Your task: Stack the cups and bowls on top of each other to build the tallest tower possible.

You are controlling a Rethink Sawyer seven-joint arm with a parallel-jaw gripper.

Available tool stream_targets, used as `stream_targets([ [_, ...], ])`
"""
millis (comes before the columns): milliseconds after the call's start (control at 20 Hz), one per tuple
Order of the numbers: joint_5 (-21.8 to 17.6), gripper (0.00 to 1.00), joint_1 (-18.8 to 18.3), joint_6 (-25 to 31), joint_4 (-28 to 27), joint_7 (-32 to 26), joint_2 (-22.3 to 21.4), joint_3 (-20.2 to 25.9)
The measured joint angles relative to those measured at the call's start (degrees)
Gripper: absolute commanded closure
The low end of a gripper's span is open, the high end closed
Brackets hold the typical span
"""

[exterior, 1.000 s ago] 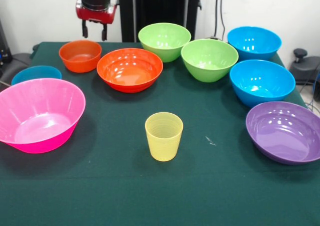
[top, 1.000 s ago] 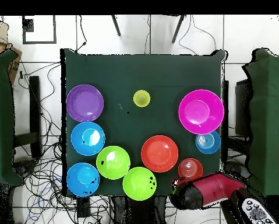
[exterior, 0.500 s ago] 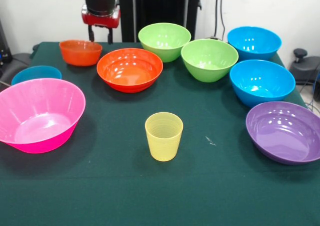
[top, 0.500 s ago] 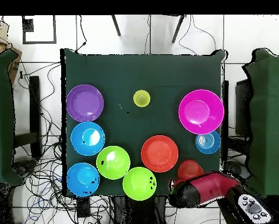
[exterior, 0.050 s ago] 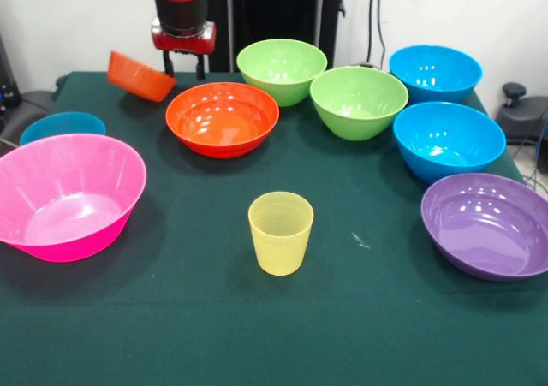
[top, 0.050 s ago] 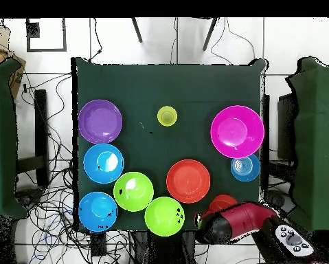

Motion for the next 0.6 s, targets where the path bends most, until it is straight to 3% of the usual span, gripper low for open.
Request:
stream_targets([
  [600, 0.0, 0.00, 0.6, 0.0, 0.0, 0.0, 0.0, 0.0],
])
